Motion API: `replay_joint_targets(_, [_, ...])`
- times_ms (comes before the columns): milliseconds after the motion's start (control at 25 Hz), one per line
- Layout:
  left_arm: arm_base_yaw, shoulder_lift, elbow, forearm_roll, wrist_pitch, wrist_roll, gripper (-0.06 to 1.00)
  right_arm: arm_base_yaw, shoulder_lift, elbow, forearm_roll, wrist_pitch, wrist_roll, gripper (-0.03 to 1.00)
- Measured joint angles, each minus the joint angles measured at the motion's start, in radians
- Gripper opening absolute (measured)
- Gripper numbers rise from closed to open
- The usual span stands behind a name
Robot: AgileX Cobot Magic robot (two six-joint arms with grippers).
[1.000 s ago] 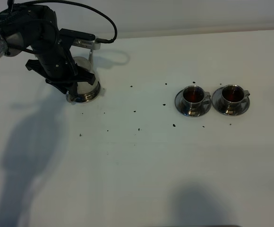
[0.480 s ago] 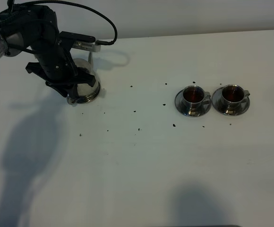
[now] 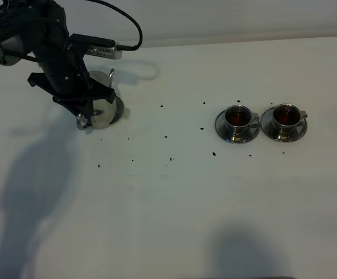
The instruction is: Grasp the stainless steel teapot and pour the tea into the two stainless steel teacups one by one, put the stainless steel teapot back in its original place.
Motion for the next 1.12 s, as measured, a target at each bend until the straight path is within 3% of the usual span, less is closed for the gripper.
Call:
replay_joint_targets(920, [0.000,0.027,0.000,0.020,-0.060,0.019,0.25,0.000,0.000,0.000,0.000,0.000,0.000,0.29])
replay_joint_targets(1120, [0.000,0.027,0.000,0.018,-0.056,0.019,0.33,0.000,0.000,0.000,0.000,0.000,0.000,0.29])
